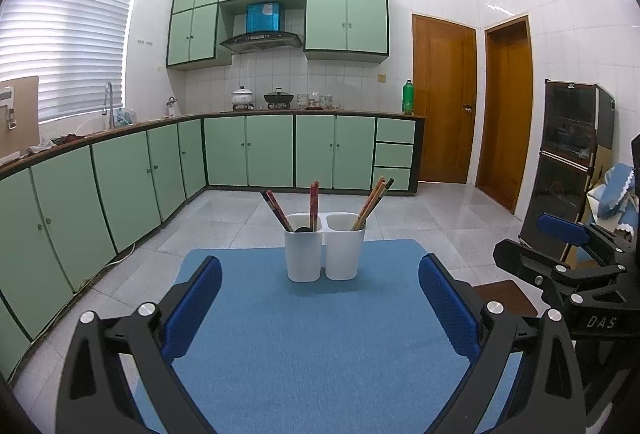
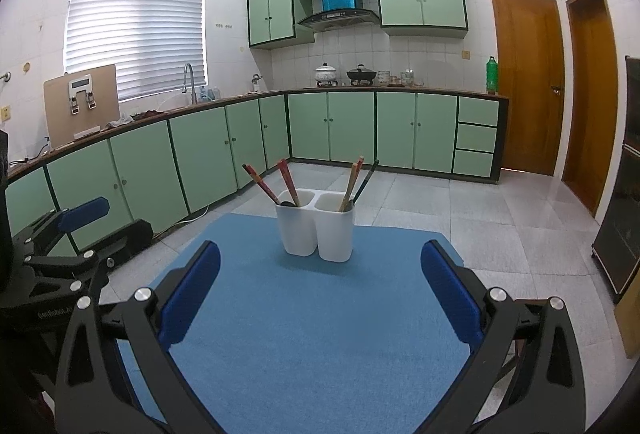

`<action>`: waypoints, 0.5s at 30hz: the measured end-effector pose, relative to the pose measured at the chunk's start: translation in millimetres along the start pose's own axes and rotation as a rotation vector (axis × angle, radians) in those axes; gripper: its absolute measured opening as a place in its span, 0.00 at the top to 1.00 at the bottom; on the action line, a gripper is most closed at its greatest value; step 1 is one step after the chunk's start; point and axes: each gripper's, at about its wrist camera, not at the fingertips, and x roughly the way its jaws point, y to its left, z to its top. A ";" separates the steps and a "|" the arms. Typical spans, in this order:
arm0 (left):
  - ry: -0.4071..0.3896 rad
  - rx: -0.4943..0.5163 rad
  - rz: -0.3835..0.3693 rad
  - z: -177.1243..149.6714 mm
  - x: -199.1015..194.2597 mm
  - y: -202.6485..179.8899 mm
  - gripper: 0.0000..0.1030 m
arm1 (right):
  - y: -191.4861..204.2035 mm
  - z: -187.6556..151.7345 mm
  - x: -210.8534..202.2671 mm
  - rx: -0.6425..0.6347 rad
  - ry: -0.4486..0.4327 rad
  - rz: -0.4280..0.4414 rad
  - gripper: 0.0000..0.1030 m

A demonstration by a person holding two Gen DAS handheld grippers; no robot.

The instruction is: Organize utensils

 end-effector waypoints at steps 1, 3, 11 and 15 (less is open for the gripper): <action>0.000 0.000 0.000 0.1 0.8 -0.2 0.06 | 0.2 0.0 0.0 0.000 0.000 0.000 0.05; -0.001 -0.001 0.000 -0.1 0.7 0.2 0.06 | 0.3 -0.1 0.0 -0.001 0.000 -0.001 0.05; -0.001 -0.001 0.000 0.3 0.0 0.4 0.06 | 0.5 1.7 -0.6 -0.001 0.001 -0.002 0.05; -0.002 -0.001 0.000 0.3 -0.1 0.2 0.06 | 0.8 2.8 -0.6 -0.002 0.002 -0.002 0.05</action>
